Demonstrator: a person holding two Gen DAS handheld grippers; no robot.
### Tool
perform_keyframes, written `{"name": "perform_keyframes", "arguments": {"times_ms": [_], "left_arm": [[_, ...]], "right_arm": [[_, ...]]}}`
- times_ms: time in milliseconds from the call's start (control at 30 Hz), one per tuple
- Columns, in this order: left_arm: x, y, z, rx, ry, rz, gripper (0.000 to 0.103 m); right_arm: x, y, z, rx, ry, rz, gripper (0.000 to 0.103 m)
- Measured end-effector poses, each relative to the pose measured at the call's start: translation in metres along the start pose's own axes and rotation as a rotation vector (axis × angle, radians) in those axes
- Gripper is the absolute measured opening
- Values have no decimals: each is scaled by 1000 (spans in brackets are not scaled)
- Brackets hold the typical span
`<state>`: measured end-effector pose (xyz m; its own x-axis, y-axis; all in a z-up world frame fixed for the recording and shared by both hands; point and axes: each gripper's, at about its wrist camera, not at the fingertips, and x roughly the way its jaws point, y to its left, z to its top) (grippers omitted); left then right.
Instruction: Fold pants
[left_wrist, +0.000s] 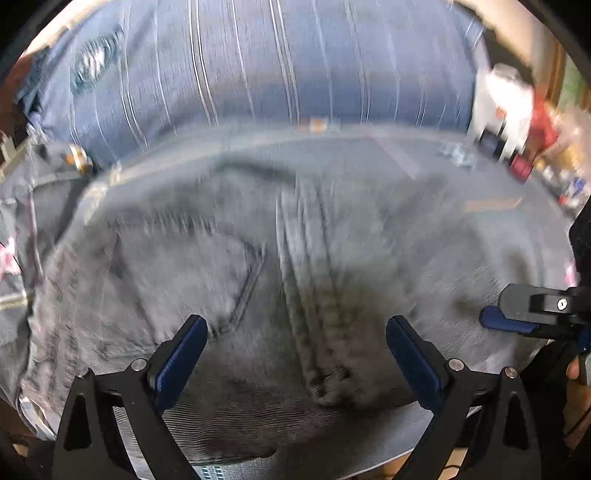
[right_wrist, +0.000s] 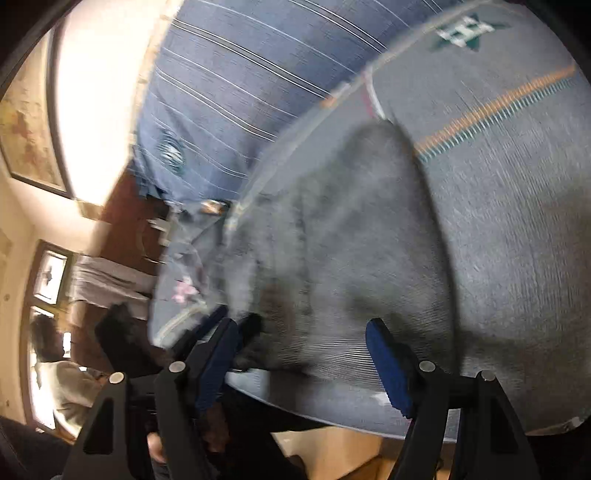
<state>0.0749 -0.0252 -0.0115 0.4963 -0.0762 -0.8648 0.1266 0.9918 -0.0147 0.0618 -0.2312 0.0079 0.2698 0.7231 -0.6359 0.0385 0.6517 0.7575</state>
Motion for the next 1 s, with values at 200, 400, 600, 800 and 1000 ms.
{"name": "perform_keyframes", "arguments": {"times_ms": [200,400,600,800,1000], "left_arm": [[-9,7,-5,-18,-31,-27,99],[-31,34,-12,-110,-62,-77,99],[-46,76,-26,-218,-87,-79,99],[-69,135,-46,-401,-143,-36,99],[-80,188,-70,-600,-166,-5,99]], "right_arm": [[-11,9,12,-19,-7,-29,75],[-10,39,63,-78,-37,-25,75],[31,6,125,2,-39,-75,75],[12,16,110,-6,-83,-1,75],[20,17,67,-74,3,-45,80]]}}
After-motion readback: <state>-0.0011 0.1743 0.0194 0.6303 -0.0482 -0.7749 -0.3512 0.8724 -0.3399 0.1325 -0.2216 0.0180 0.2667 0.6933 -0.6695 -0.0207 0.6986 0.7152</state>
